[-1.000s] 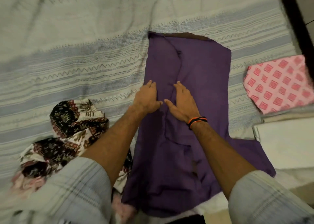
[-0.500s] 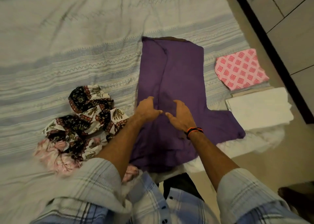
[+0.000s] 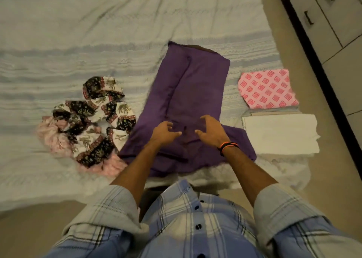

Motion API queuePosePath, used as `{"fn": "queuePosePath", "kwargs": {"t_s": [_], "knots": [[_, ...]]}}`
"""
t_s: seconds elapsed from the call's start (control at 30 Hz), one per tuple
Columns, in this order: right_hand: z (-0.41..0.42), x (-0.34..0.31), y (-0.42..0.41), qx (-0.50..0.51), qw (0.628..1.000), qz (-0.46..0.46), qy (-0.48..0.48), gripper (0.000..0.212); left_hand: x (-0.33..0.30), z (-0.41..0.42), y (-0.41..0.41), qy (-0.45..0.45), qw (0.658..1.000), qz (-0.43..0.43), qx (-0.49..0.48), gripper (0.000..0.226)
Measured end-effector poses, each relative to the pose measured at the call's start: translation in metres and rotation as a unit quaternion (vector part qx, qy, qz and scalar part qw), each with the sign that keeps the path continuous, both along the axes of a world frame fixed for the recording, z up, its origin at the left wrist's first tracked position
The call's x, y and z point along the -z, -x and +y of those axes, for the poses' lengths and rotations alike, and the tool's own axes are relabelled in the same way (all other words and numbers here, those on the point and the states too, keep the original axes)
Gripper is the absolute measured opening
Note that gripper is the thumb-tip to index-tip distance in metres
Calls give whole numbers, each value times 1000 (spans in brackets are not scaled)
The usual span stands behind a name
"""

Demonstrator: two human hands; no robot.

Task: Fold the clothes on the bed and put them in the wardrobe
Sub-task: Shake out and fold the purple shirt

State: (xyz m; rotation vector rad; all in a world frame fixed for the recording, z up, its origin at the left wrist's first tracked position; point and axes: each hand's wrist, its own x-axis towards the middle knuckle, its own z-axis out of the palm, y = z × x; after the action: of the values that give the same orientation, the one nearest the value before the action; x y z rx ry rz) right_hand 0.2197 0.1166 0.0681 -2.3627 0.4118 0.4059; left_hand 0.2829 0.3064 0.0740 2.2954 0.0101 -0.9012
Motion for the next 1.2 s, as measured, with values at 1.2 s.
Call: {"fn": "queuePosePath", "kwargs": {"t_s": [1.2], "knots": [[-225,30,23,-179,974,140,12,40,58,-175,142,48,928,155,-334,35]]}}
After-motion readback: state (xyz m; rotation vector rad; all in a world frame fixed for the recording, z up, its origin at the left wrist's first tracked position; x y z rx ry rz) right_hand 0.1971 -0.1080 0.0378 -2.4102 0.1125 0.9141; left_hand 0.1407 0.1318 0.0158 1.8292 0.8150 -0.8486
